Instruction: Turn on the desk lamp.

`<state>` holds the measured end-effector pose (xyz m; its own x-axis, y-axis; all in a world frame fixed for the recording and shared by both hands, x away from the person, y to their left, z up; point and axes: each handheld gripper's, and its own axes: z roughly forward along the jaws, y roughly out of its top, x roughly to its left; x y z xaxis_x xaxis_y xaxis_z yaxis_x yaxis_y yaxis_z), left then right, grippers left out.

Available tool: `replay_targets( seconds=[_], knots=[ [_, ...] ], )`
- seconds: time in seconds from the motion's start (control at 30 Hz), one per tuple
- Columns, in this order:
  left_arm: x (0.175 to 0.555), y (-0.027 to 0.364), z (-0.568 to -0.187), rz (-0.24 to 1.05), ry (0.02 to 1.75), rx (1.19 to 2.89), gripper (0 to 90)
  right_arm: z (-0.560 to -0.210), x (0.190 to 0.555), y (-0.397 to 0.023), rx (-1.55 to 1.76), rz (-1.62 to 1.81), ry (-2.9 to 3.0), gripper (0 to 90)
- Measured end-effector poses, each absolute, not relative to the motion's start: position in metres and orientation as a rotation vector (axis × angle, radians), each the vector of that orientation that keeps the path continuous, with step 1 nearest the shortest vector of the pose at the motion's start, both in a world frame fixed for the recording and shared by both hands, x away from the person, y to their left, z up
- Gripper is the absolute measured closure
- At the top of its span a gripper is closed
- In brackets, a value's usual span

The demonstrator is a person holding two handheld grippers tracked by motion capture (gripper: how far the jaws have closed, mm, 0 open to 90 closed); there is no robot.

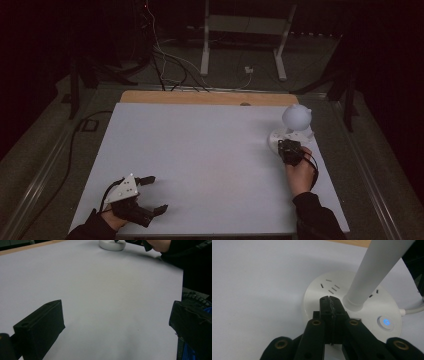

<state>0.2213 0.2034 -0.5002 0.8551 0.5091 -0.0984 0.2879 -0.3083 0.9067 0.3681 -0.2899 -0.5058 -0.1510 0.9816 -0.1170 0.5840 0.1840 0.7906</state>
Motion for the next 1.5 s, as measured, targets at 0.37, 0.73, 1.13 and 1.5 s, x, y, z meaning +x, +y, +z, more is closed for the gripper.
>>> replay_targets(
  seconds=[0.37, 0.73, 1.13, 1.5],
  knots=[
    [0.221, 0.203, -0.5, 0.251, 0.592, 1.913, 0.4, -0.506, 0.369, -0.291, 1.489, 0.81, 1.815, 88.9],
    [0.221, 0.204, -0.5, 0.254, 0.593, 1.911, 0.4, -0.494, 0.358, -0.287, 1.398, 0.914, 1.802, 65.6],
    [0.223, 0.204, -0.5, 0.253, 0.611, 1.903, 0.4, -0.491, 0.35, -0.284, 1.441, 0.981, 1.808, 33.6],
    [0.224, 0.205, -0.5, 0.253, 0.611, 1.899, 0.4, -0.484, 0.343, -0.283, 1.353, 1.108, 1.913, 0.0]
  ],
)
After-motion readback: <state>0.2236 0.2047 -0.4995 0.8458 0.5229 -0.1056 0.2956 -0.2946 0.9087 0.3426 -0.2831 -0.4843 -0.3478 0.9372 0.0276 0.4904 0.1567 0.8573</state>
